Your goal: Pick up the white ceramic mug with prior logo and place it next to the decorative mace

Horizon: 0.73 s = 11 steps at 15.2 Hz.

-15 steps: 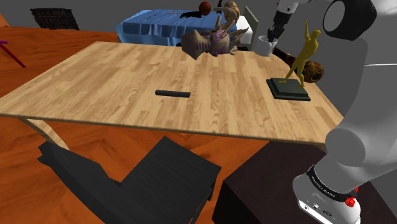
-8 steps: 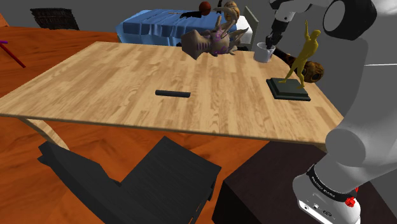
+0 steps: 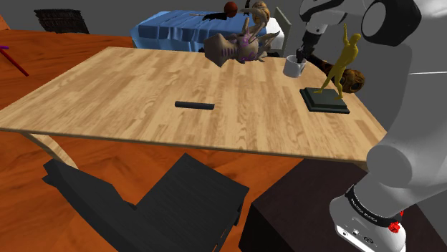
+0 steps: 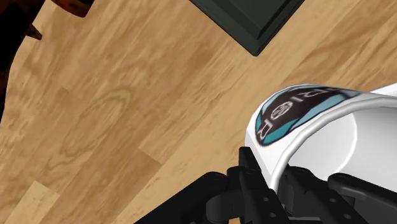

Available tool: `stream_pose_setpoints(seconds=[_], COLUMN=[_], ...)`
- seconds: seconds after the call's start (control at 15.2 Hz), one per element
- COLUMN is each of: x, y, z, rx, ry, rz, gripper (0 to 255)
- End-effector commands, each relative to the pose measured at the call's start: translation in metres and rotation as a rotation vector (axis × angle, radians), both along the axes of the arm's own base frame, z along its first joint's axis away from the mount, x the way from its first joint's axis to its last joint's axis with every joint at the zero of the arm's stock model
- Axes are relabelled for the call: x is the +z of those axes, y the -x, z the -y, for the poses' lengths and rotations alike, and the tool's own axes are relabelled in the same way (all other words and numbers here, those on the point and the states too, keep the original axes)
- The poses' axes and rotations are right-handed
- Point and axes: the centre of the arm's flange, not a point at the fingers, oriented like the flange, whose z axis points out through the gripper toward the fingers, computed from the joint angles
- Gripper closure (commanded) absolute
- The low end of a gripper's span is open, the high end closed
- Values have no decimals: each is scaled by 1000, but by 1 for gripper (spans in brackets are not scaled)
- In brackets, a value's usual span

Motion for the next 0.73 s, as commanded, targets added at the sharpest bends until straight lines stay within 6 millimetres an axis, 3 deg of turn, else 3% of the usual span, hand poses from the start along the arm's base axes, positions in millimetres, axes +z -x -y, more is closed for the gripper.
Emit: stream_pose_setpoints(seconds=[0.0,0.66], x=[-12,-64], y=[1,1], z=[1,1], rx=[0,0], ry=[0,0], rz=[0,0], gripper=[255,255])
